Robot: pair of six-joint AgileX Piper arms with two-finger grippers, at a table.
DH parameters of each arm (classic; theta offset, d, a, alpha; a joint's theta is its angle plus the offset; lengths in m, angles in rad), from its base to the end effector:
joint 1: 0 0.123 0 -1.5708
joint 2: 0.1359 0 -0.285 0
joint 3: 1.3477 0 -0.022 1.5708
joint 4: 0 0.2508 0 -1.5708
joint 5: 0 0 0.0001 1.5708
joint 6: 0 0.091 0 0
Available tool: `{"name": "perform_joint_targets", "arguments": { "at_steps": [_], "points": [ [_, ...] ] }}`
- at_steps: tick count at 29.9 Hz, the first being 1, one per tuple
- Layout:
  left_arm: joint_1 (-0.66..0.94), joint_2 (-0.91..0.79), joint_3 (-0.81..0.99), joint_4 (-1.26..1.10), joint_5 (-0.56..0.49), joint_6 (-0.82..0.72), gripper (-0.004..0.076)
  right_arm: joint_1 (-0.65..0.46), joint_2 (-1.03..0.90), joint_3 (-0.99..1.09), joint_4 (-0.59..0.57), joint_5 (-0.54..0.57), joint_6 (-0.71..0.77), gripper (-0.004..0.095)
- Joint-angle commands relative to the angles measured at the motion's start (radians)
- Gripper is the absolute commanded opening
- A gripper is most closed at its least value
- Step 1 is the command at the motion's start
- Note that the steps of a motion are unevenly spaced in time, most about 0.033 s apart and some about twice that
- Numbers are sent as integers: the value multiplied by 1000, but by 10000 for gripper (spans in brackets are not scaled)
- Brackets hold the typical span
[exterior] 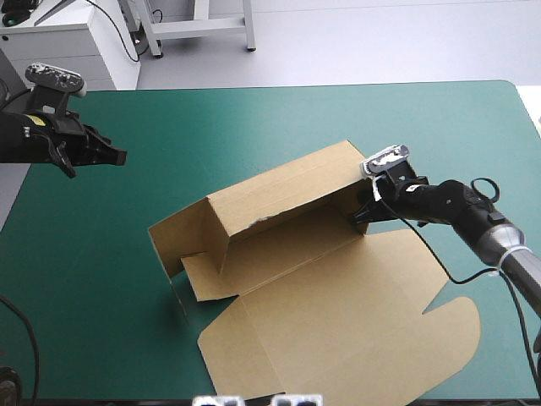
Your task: Fold the box
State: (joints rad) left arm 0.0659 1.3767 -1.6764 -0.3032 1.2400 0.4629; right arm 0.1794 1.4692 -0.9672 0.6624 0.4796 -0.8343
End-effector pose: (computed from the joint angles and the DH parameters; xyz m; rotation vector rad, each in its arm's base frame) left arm 0.2668 -0.0082 0.4575 0.4779 2.3209 -0.1408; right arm 0.2991 0.0805 0.2640 -0.6113 2.2743 0.3170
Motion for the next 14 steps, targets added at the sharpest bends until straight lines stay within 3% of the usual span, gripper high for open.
{"name": "perform_joint_targets", "arguments": {
  "at_steps": [1, 5, 14],
  "points": [
    [0, -29, -8, -31, -39, 3, 11, -67, -27, -40, -49, 212, 52, -14],
    [0, -29, -4, -31, -59, 3, 11, -108, -39, -105, -53, 316, 125, -14],
    [0, -29, -4, -21, -63, 3, 6, -110, -39, -308, -190, 539, 322, -14]
  ]
}}
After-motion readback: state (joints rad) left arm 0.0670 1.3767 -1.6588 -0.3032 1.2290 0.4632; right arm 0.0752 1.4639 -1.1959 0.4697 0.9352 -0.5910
